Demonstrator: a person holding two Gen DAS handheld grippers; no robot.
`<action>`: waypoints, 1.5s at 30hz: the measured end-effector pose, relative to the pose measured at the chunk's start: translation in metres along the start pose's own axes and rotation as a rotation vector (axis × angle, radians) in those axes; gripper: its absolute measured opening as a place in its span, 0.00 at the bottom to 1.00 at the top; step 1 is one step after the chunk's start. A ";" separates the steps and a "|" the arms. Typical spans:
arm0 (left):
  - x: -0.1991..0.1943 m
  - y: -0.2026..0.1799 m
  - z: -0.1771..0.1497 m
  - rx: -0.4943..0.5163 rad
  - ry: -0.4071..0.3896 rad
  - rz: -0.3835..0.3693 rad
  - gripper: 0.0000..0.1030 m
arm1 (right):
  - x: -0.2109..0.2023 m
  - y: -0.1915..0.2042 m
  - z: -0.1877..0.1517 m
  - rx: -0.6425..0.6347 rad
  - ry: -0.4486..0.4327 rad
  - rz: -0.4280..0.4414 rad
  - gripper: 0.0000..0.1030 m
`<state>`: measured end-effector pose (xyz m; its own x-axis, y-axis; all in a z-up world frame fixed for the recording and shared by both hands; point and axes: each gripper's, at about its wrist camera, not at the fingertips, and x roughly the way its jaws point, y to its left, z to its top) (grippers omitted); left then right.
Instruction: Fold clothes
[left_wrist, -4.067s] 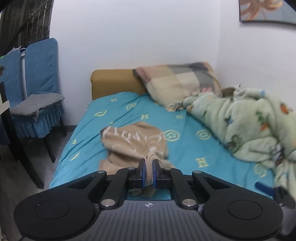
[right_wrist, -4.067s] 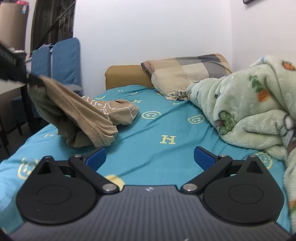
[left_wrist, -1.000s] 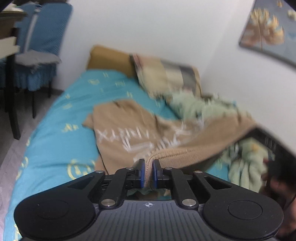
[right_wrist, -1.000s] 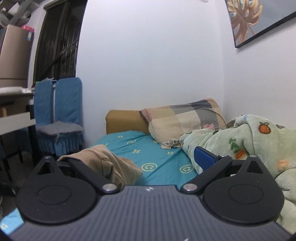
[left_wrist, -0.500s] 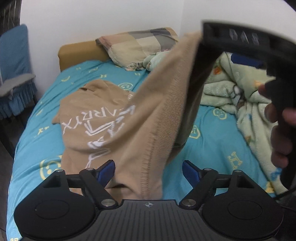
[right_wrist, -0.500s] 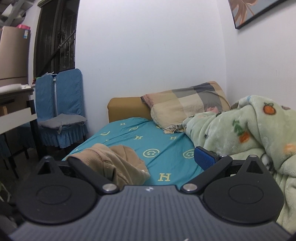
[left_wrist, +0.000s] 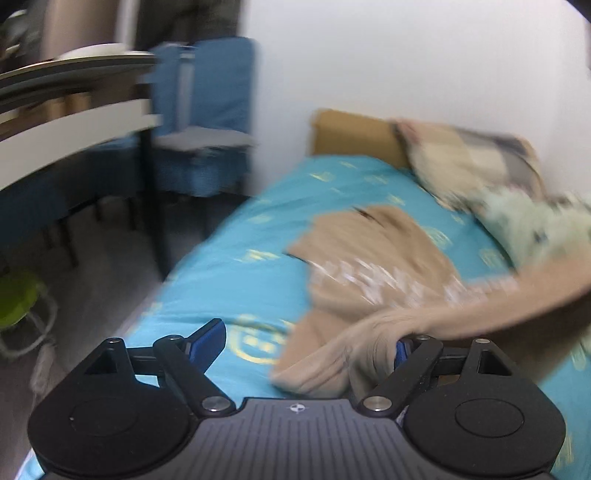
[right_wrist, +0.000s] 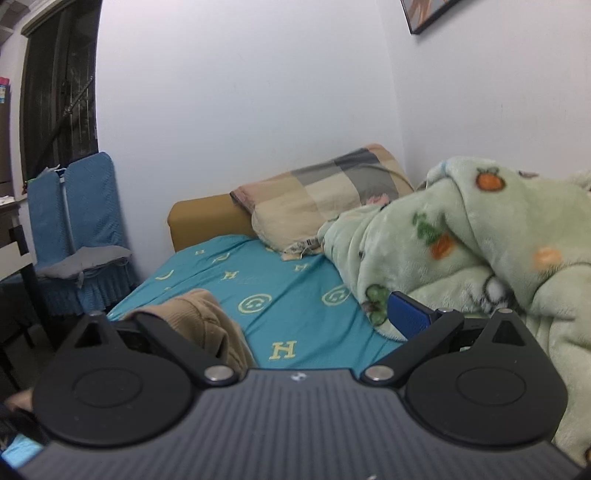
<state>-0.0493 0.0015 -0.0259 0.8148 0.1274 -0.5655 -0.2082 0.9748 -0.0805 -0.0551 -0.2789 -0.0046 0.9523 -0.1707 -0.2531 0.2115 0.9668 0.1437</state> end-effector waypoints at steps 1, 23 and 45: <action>-0.004 0.007 0.005 -0.028 -0.016 0.014 0.87 | 0.002 0.002 -0.003 -0.018 0.009 -0.004 1.00; -0.038 0.078 0.018 -0.259 -0.004 -0.057 0.86 | -0.036 0.036 -0.034 -0.173 0.033 -0.136 1.00; -0.345 0.068 0.298 -0.202 -0.765 -0.263 0.88 | -0.253 0.074 0.340 -0.123 -0.520 0.093 1.00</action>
